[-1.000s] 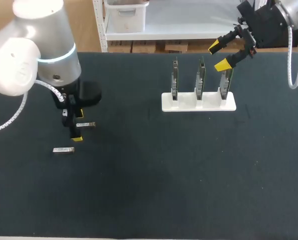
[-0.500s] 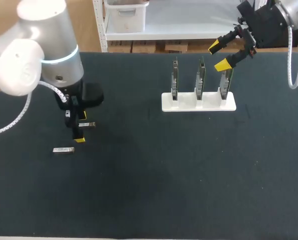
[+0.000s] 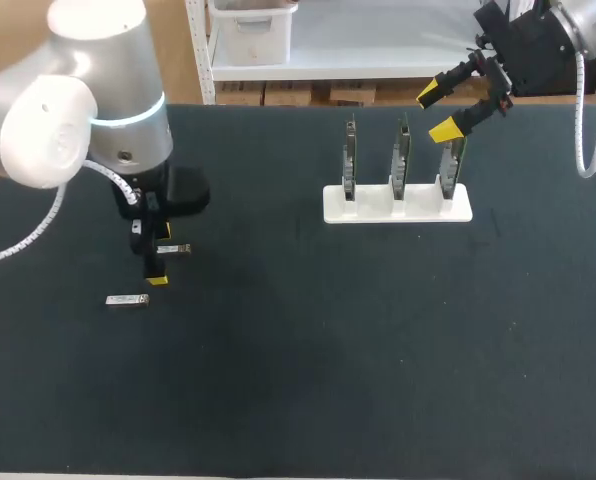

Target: Pick up the optical module with the left hand, and insert it into the network port with the right hand.

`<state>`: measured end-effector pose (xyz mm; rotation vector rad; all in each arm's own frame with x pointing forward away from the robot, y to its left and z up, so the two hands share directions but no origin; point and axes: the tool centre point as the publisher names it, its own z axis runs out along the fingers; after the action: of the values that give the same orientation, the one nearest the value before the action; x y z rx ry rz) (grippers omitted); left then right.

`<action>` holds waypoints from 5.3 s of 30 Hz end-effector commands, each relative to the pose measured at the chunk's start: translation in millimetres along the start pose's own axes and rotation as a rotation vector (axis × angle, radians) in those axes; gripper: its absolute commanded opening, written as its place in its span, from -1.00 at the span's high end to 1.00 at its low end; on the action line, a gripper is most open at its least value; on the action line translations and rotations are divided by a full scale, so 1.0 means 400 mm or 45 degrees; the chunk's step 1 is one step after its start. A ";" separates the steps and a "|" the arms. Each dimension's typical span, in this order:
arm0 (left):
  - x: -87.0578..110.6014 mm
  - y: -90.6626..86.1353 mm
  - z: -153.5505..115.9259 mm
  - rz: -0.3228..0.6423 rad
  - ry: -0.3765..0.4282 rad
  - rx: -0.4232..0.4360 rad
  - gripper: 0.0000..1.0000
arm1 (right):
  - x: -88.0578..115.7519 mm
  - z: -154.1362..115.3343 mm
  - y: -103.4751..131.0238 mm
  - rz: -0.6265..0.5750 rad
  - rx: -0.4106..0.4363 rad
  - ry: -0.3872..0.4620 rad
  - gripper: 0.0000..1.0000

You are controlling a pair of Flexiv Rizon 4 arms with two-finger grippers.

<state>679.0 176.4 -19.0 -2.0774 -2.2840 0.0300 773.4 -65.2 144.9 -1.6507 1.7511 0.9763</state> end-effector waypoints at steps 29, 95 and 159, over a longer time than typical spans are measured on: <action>0.012 -0.009 0.009 -0.023 0.022 -0.049 1.00 | -0.001 0.001 0.000 0.000 0.002 0.001 -1.00; -0.751 0.207 -0.613 0.173 -1.734 -0.219 1.00 | -0.001 0.001 0.000 0.000 0.002 0.001 -1.00; -0.930 0.144 -0.512 0.200 -1.910 0.057 1.00 | -0.001 0.001 0.000 0.000 0.002 0.001 -1.00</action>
<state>784.4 -194.9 172.2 -2.5087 -2.3661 2.2583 773.5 -65.1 144.9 -1.6507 1.7511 0.9763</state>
